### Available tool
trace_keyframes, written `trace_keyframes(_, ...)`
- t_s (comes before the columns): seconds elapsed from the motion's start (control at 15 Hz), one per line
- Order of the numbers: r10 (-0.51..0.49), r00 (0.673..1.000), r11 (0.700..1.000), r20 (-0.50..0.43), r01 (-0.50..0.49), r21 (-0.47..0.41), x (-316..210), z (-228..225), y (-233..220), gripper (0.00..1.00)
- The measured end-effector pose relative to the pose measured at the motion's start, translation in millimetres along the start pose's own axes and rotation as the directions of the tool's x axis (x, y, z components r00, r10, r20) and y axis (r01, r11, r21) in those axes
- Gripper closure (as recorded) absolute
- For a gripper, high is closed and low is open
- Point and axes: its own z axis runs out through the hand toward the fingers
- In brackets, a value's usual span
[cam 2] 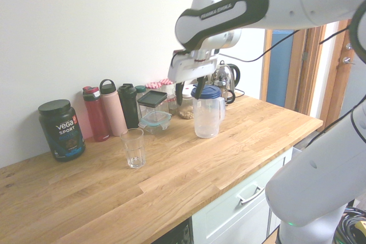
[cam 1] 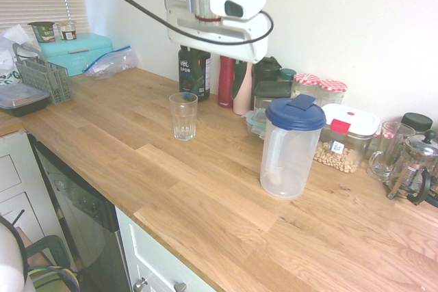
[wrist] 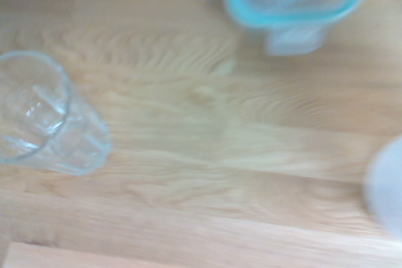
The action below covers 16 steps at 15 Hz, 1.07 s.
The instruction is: Pour me some water
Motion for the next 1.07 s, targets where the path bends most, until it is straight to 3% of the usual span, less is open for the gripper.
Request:
trace_keyframes(0.4, 0.039, 0.998, 0.999, -0.040, -0.038, 0.013, 19.8, -17.7, 83.8, 0.00)
trace_keyframes(0.67, 0.086, 0.989, 0.996, -0.122, -0.083, 0.036, 24.8, 4.8, 131.5, 0.00)
trace_keyframes(0.73, 0.085, 0.986, 0.996, -0.141, -0.080, 0.041, 23.2, 18.0, 135.1, 1.00)
trace_keyframes(1.07, 0.078, 0.982, 0.996, -0.171, -0.068, 0.062, 35.2, 77.7, 132.3, 1.00)
